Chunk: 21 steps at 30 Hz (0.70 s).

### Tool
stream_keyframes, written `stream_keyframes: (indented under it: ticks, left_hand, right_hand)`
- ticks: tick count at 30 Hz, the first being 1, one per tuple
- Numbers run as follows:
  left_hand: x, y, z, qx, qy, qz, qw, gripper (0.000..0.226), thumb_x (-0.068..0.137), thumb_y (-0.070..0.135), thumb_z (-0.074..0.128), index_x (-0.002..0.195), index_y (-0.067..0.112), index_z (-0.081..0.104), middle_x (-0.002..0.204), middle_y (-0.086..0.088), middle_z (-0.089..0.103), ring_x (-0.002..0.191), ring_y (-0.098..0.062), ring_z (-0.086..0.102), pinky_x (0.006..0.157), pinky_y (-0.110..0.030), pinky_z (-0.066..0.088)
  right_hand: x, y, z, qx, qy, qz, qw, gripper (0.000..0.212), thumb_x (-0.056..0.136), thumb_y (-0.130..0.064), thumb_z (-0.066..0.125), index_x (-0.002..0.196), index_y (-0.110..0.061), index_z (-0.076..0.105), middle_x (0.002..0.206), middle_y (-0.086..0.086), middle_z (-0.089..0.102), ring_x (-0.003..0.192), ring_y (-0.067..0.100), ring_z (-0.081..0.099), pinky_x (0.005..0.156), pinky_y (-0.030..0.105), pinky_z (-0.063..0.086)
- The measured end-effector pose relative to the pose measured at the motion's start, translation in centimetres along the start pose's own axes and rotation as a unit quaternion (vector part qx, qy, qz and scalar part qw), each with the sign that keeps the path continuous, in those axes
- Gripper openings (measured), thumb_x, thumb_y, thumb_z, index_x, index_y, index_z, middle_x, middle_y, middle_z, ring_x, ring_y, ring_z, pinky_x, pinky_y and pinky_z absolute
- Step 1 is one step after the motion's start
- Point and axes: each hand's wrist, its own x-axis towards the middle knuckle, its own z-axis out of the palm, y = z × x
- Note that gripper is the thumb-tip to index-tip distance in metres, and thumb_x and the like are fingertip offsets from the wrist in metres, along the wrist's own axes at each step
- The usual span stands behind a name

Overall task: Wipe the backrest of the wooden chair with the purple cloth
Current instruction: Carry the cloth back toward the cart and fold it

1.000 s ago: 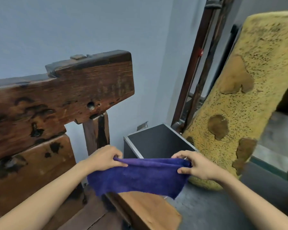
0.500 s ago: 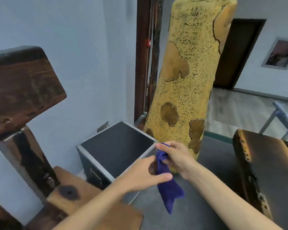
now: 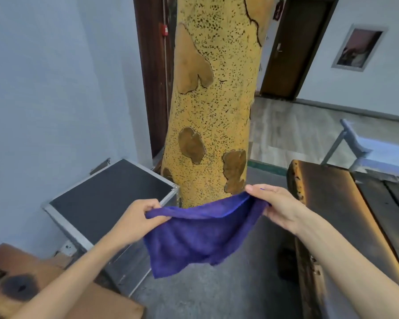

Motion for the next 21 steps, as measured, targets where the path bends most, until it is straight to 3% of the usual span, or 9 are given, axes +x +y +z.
stream_keyframes:
  ticks: [5,8,10,12,14,15,18,19,21]
  left_hand:
    - [3.5,0.0,-5.6,-0.005,-0.055,-0.078,0.995,0.042,0.069,0.046,0.09,0.069,0.016,0.06,0.065,0.002,0.064,0.06,-0.008,0.057,0.052,-0.017,0.039]
    - [4.9,0.6,-7.2,-0.017,-0.099,-0.105,0.989,0.038,0.068,0.04,0.087,0.066,0.02,0.056,0.065,0.002,0.055,0.061,-0.009,0.051,0.054,-0.02,0.035]
    - [5.7,1.0,-7.7,-0.098,-0.11,-0.126,0.981,0.034,0.069,0.03,0.084,0.065,0.022,0.05,0.064,0.001,0.049,0.057,-0.01,0.047,0.051,-0.021,0.033]
    - [6.7,1.2,-8.0,-0.215,-0.106,-0.153,0.959,0.028,0.068,0.022,0.075,0.068,0.017,0.047,0.067,-0.004,0.045,0.058,-0.015,0.044,0.053,-0.026,0.034]
    - [7.9,1.6,-7.5,-0.289,-0.073,-0.188,0.936,0.015,0.073,0.014,0.062,0.068,0.016,0.048,0.068,-0.005,0.046,0.06,-0.017,0.045,0.052,-0.027,0.038]
    - [8.7,1.8,-7.0,-0.292,-0.04,-0.205,0.933,0.016,0.077,0.01,0.057,0.064,0.017,0.05,0.066,-0.003,0.047,0.059,-0.017,0.045,0.05,-0.025,0.04]
    - [10.5,2.4,-4.0,-0.207,0.083,-0.212,0.951,0.03,0.09,0.002,0.057,0.064,0.018,0.062,0.063,-0.001,0.054,0.057,-0.015,0.05,0.051,-0.024,0.046]
    - [10.7,2.7,-2.8,-0.188,0.116,-0.202,0.954,0.022,0.091,0.002,0.061,0.072,0.014,0.066,0.068,-0.004,0.061,0.058,-0.014,0.057,0.053,-0.026,0.052]
    - [10.8,3.3,0.1,-0.198,0.141,-0.17,0.955,0.007,0.09,0.002,0.067,0.086,0.007,0.07,0.08,-0.009,0.073,0.063,-0.011,0.067,0.058,-0.028,0.059]
  right_hand:
    - [2.0,-0.9,-5.0,-0.131,-0.084,0.092,0.984,0.038,0.071,-0.014,0.088,0.105,0.001,0.077,0.103,0.017,0.075,0.088,0.017,0.071,0.075,0.022,0.057]
    - [3.3,-1.1,-5.0,-0.127,-0.122,0.098,0.98,0.02,0.084,-0.017,0.08,0.097,-0.003,0.077,0.096,0.012,0.074,0.082,0.013,0.07,0.072,0.021,0.056]
    - [4.2,-1.0,-4.6,-0.12,-0.139,0.074,0.98,0.016,0.091,-0.027,0.075,0.094,-0.011,0.076,0.093,0.006,0.07,0.082,0.011,0.065,0.074,0.021,0.055]
    - [5.2,-0.7,-4.1,-0.106,-0.133,0.035,0.985,0.026,0.097,-0.031,0.067,0.105,-0.007,0.074,0.103,0.01,0.07,0.092,0.015,0.064,0.085,0.027,0.052]
    - [6.3,-0.2,-3.4,-0.049,-0.084,0.018,0.995,0.04,0.099,-0.03,0.063,0.123,0.002,0.066,0.117,0.018,0.068,0.102,0.02,0.063,0.095,0.036,0.049]
    - [6.8,0.0,-2.9,-0.017,-0.047,0.023,0.999,0.042,0.099,-0.031,0.063,0.125,0.002,0.065,0.114,0.016,0.068,0.099,0.02,0.064,0.091,0.037,0.052]
    - [8.1,0.4,-0.5,0.046,0.086,0.063,0.993,0.021,0.099,-0.03,0.064,0.106,-0.011,0.069,0.076,0.003,0.067,0.065,0.012,0.06,0.056,0.026,0.055]
    - [8.4,0.6,0.5,0.071,0.132,0.062,0.987,0.013,0.098,-0.026,0.065,0.099,-0.014,0.067,0.061,-0.001,0.058,0.054,0.01,0.051,0.048,0.024,0.051]
    - [8.6,1.2,3.0,0.123,0.189,0.046,0.973,0.006,0.097,-0.018,0.066,0.093,-0.014,0.065,0.057,-0.003,0.047,0.043,0.006,0.038,0.041,0.019,0.044]
